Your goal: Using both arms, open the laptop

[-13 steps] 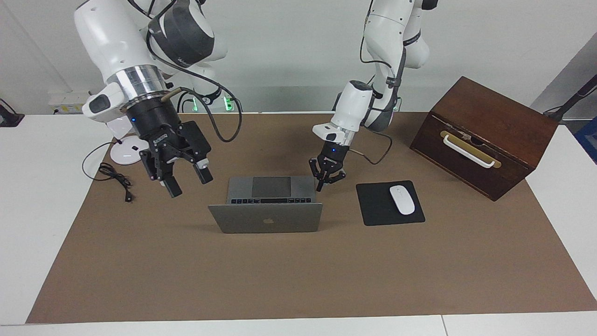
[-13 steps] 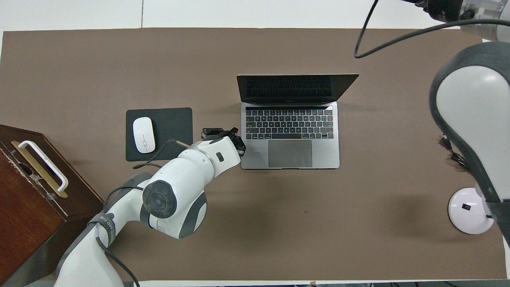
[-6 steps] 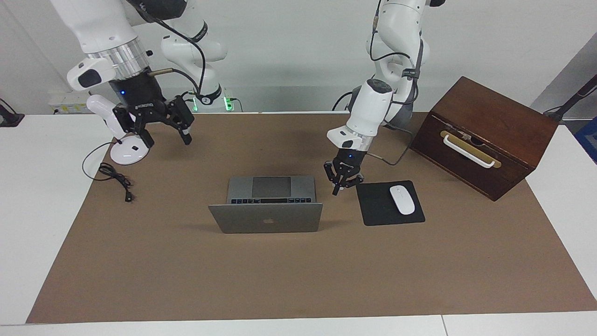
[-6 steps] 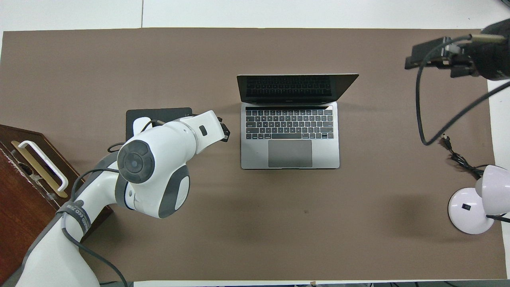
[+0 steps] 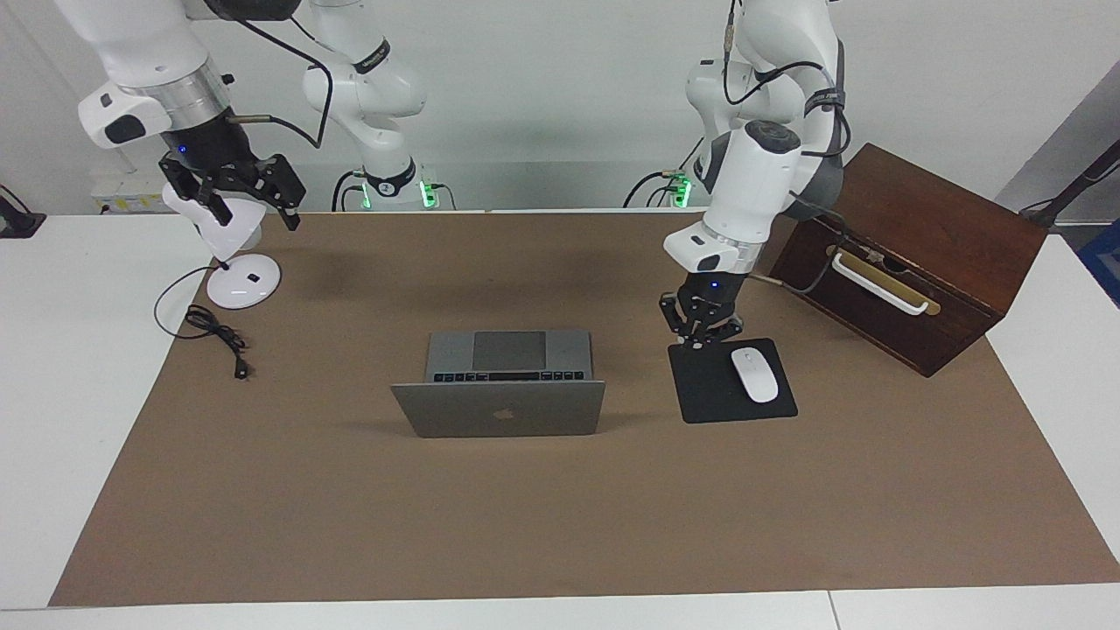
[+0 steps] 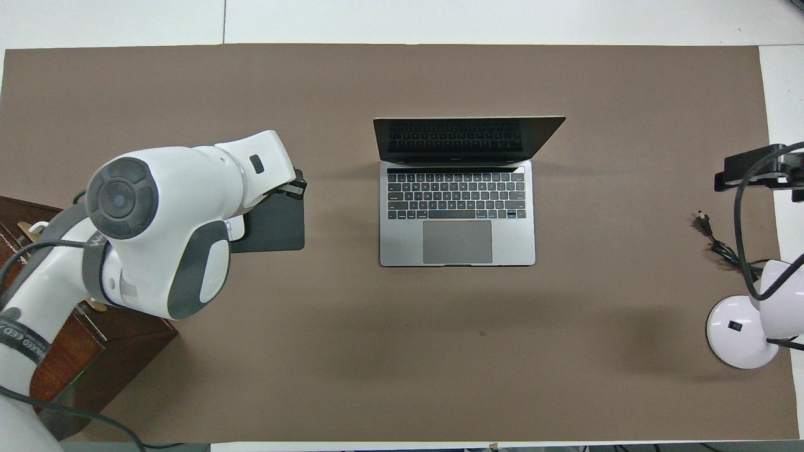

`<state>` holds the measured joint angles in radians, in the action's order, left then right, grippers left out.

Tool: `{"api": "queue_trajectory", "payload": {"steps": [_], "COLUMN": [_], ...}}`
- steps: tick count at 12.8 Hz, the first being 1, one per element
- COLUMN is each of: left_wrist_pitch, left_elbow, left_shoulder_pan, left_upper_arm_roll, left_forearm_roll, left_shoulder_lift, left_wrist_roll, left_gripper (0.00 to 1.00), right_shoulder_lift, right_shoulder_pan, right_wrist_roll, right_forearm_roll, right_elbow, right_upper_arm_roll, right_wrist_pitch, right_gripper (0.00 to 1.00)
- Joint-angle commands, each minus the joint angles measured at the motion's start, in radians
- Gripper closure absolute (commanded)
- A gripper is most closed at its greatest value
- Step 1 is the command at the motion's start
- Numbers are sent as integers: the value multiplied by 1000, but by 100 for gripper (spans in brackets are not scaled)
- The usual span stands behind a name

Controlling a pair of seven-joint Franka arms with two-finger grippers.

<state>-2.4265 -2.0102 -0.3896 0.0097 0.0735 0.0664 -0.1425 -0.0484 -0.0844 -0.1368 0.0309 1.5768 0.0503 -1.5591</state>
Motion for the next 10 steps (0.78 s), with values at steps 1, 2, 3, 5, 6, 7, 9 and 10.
{"api": "queue_trajectory", "payload": {"steps": [1, 2, 3, 5, 6, 7, 9, 10], "left_wrist_pitch": [99, 131, 164, 229, 260, 297, 355, 377], "left_elbow": [-1, 1, 7, 14, 28, 46, 74, 82], "left_shoulder_pan": [61, 83, 109, 147, 165, 179, 196, 205], "left_upper_arm_roll": [-7, -8, -8, -7, -7, -7, -7, -5], "left_forearm_roll": [-34, -59, -72, -75, -75, -92, -127, -129], "left_shoulder_lift": [-72, -101, -127, -174, -187, -198, -211, -215], "left_wrist_roll": [-14, -22, -31, -55, -71, -78, -81, -80], "left_gripper": [100, 100, 100, 100, 100, 100, 100, 100], "right_shoulder_lift": [-33, -31, -31, -33, -31, -31, -31, -31], "right_shoulder_pan": [-44, -46, -35, -34, -34, -31, -29, -29], "right_wrist_roll": [-8, -6, -15, -15, -18, -32, -35, -29], "right_forearm_roll": [-8, -5, -3, -5, -5, -5, -6, -14], "right_elbow": [49, 49, 49, 55, 60, 60, 61, 63], "right_upper_arm_roll": [11, 13, 14, 16, 16, 22, 25, 25], "right_wrist_pitch": [-48, -56, -68, -68, -75, -76, -94, -96], "right_gripper": [0, 0, 0, 0, 0, 0, 0, 0]}}
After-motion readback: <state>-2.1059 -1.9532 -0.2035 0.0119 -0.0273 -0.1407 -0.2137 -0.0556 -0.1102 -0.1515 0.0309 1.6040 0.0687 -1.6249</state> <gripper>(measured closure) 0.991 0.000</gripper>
